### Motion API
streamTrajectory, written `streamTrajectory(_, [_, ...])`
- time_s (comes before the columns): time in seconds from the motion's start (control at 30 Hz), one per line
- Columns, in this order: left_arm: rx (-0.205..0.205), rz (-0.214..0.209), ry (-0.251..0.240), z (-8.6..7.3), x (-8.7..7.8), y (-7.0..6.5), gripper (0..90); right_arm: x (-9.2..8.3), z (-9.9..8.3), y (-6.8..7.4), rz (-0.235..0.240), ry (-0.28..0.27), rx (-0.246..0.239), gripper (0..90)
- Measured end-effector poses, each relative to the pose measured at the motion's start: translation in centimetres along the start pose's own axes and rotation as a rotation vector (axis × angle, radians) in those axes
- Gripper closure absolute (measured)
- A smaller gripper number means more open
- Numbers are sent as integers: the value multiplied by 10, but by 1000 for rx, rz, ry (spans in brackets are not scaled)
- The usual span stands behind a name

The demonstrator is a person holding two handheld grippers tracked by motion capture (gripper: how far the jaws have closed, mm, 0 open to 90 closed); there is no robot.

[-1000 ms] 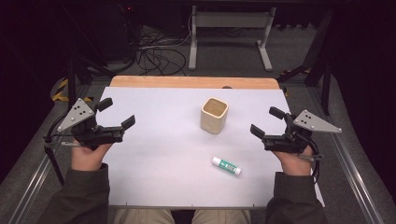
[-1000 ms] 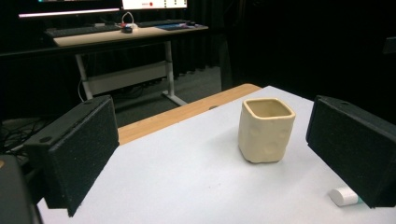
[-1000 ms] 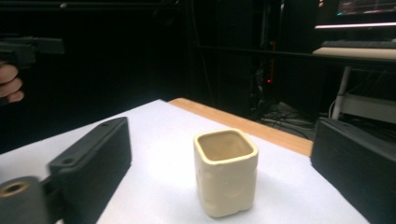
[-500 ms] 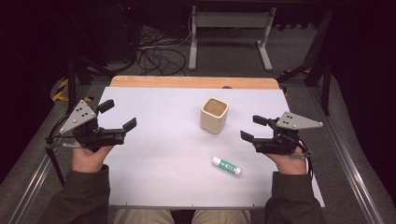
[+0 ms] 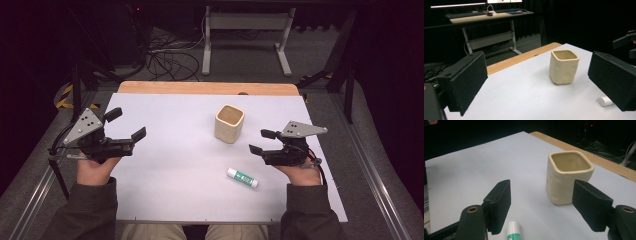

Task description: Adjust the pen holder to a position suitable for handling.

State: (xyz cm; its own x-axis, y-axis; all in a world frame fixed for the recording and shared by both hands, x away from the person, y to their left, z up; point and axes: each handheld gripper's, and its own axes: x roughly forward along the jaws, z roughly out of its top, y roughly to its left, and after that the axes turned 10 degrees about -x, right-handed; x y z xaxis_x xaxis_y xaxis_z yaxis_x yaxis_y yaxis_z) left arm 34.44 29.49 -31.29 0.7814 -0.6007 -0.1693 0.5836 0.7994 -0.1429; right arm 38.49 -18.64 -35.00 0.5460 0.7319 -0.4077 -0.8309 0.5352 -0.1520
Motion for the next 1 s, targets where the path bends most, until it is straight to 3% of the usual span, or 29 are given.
streamTrajectory(0.33, [4, -1, 1, 0, 0, 0, 32, 16, -1, 5, 39, 71, -8, 371])
streamTrajectory(1.0, [4, -5, 6, -2, 1, -1, 32, 35, -5, 9, 78, 151, -16, 385])
